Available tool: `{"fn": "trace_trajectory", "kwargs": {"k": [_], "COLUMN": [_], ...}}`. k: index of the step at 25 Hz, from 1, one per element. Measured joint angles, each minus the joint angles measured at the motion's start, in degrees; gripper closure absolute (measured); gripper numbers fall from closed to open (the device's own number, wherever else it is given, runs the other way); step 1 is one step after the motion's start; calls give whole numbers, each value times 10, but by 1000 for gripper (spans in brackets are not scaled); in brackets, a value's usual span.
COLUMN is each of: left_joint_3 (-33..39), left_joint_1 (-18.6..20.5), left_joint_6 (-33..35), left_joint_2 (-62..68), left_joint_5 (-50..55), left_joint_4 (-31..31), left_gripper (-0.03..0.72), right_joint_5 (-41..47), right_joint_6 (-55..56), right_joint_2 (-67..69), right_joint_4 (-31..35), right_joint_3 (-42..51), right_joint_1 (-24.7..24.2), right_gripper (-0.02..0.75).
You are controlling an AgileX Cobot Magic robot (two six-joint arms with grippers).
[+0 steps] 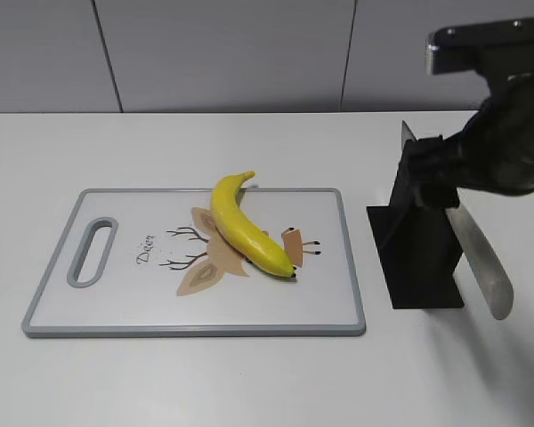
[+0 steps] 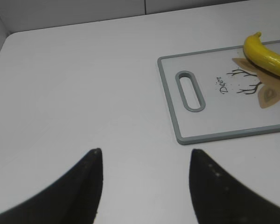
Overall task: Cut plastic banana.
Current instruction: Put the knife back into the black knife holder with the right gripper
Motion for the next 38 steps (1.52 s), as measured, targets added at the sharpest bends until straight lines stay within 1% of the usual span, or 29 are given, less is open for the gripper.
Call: {"fn": "trace_trajectory", "kwargs": {"k": [2, 6, 9, 12, 15, 19, 32, 38], "left_joint_3": [0, 0, 0, 0, 0, 0, 0, 0], "left_joint_1": [0, 0, 0, 0, 0, 0, 0, 0], "left_joint_6": [0, 0, 0, 0, 0, 0, 0, -14], "left_joint_2": [0, 0, 0, 0, 0, 0, 0, 0], "left_joint_5": [0, 0, 0, 0, 0, 0, 0, 0], "left_joint_4": [0, 0, 0, 0, 0, 0, -4, -10], "left_gripper": [113, 113, 113, 113, 113, 113, 113, 113], "right_joint_5": [3, 11, 48, 107, 142, 156, 157, 160], "right_joint_6": [-66, -222, -339, -416, -439, -451, -452, -452], "right_joint_2": [-27, -91, -129, -159, -191, -249, -531, -639], "right_joint_4": [23, 106, 161, 180, 196, 222, 224, 225], "right_joint_3": [-16, -27, -28, -28, -28, -5, 181, 239], "right_joint_1": [0, 0, 0, 0, 0, 0, 0, 0], "right_gripper": [108, 141, 148, 151, 152, 153, 153, 153]}}
